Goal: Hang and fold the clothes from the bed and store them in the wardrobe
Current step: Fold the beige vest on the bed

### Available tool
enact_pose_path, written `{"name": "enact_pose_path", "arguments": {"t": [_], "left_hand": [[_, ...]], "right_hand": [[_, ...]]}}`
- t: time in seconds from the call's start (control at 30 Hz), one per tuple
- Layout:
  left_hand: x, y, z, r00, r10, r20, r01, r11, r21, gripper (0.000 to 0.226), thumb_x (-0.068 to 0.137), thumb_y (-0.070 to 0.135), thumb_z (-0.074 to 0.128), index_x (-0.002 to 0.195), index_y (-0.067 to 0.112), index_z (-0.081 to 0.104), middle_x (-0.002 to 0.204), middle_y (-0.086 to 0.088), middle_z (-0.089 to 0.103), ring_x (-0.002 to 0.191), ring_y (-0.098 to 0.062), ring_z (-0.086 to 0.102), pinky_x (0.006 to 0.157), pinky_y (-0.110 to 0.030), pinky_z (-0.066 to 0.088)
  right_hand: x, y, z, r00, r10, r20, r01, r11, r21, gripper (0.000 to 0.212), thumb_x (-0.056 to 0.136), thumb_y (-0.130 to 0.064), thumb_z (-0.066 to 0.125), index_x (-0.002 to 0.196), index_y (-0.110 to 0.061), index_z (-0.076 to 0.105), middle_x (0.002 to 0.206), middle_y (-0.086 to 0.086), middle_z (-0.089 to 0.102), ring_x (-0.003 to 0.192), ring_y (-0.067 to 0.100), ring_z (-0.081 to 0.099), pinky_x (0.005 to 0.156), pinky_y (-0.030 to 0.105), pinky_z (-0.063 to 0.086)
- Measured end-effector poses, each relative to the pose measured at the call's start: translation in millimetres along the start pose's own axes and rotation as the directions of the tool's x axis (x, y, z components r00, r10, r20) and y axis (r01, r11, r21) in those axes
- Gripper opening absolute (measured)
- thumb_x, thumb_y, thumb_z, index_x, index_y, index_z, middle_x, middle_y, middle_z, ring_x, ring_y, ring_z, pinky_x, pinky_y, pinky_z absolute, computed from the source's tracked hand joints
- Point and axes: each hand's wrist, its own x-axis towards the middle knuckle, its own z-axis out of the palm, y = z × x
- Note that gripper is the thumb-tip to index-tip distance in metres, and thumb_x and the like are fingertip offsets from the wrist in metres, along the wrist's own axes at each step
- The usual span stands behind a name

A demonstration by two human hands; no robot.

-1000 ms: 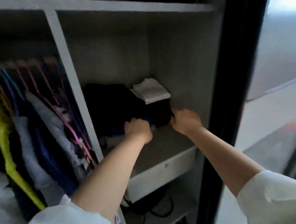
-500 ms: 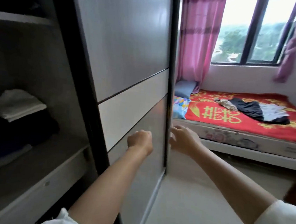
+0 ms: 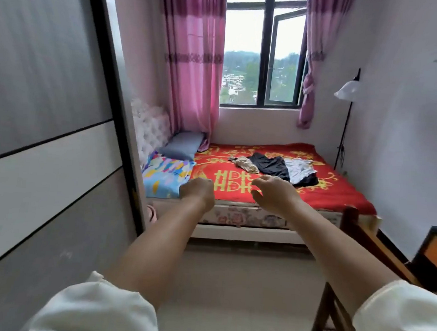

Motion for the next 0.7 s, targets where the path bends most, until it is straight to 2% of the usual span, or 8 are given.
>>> {"name": "enact_pose_path", "arguments": {"t": [0.23, 0.43, 0.53, 0.7], "left_hand": [[156, 31, 15, 0.998, 0.042, -0.054, -0.040, 0.998, 0.046, 0.036, 0.089, 0.008, 0.040, 0.123, 0.010, 0.052, 0.130, -0.010, 0.050, 0.120, -0.027, 0.048, 0.089, -0.035, 0.044], [317, 29, 26, 0.997, 0.078, -0.026, -0.075, 0.991, 0.108, 0.035, 0.089, 0.009, 0.043, 0.122, 0.009, 0.052, 0.131, -0.010, 0.050, 0.119, -0.027, 0.049, 0.088, -0.035, 0.045], [389, 28, 28, 0.998, 0.057, -0.036, -0.054, 0.995, 0.082, 0.033, 0.089, 0.009, 0.042, 0.120, 0.010, 0.053, 0.129, -0.009, 0.051, 0.118, -0.027, 0.050, 0.087, -0.035, 0.044], [529, 47, 52, 0.994, 0.103, -0.046, -0.101, 0.994, 0.049, 0.029, 0.088, 0.010, 0.044, 0.114, 0.009, 0.057, 0.124, -0.010, 0.054, 0.113, -0.026, 0.053, 0.084, -0.034, 0.045]], "right_hand": [[112, 100, 52, 0.996, 0.083, 0.019, -0.084, 0.995, 0.057, 0.038, 0.098, -0.031, 0.036, 0.129, -0.013, 0.050, 0.130, 0.008, 0.052, 0.116, 0.026, 0.052, 0.090, 0.037, 0.046], [242, 166, 79, 0.983, 0.179, 0.025, -0.181, 0.979, 0.096, 0.036, 0.098, -0.027, 0.036, 0.125, -0.009, 0.052, 0.126, 0.010, 0.054, 0.113, 0.027, 0.053, 0.089, 0.037, 0.046], [301, 197, 89, 0.978, 0.207, -0.002, -0.205, 0.972, 0.115, 0.034, 0.097, -0.025, 0.037, 0.119, -0.005, 0.055, 0.121, 0.012, 0.057, 0.110, 0.028, 0.053, 0.090, 0.039, 0.046], [406, 259, 131, 0.963, 0.268, 0.028, -0.270, 0.956, 0.111, 0.036, 0.098, -0.024, 0.038, 0.127, -0.007, 0.050, 0.129, 0.012, 0.053, 0.117, 0.028, 0.050, 0.092, 0.035, 0.042]]}}
